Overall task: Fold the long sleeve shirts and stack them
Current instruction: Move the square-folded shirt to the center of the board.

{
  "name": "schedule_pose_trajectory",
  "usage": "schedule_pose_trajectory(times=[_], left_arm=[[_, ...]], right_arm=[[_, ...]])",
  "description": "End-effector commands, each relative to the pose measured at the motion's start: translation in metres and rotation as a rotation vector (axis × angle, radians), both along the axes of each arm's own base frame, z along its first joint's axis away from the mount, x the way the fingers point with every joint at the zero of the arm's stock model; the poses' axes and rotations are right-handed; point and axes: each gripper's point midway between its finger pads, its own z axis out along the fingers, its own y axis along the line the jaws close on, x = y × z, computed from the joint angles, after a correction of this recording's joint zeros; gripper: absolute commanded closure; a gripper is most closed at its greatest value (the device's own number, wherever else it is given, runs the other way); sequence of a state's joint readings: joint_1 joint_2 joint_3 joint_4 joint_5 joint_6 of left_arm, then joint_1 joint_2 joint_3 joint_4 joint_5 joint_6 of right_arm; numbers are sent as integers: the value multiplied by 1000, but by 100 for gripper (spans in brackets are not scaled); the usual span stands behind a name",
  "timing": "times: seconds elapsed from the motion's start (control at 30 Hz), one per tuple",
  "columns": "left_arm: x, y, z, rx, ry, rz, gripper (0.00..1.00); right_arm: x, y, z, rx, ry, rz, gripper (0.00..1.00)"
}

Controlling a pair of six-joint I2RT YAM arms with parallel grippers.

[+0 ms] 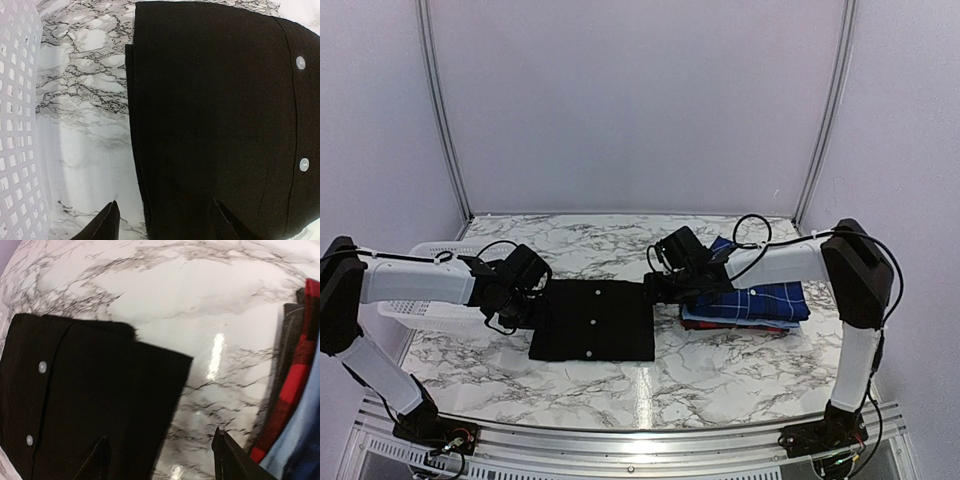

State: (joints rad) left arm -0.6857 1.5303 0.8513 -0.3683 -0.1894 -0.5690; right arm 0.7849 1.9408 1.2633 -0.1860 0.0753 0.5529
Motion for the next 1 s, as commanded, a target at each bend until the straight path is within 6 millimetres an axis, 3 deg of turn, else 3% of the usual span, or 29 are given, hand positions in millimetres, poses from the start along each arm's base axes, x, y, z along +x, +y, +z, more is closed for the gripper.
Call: schedule_pose_trajectory(times=[0.0, 0.13, 0.3, 0.63, 0.97], left_arm=[[11, 4, 6, 38, -23, 10, 36], [10, 3, 4, 32, -18, 3, 36], [7, 3, 2, 27, -15, -3, 36], [12, 10, -12, 77, 1, 3, 34], [15, -6, -22, 28, 33, -39, 34]], right_arm=[[-23, 14, 6, 19, 14, 26, 34], [-34, 17, 0, 5, 24, 34, 35], [-33, 10, -8, -19, 31, 15, 34], [-38, 23, -11, 12, 44, 53, 35], [-25, -27, -38, -31, 82, -38, 34]])
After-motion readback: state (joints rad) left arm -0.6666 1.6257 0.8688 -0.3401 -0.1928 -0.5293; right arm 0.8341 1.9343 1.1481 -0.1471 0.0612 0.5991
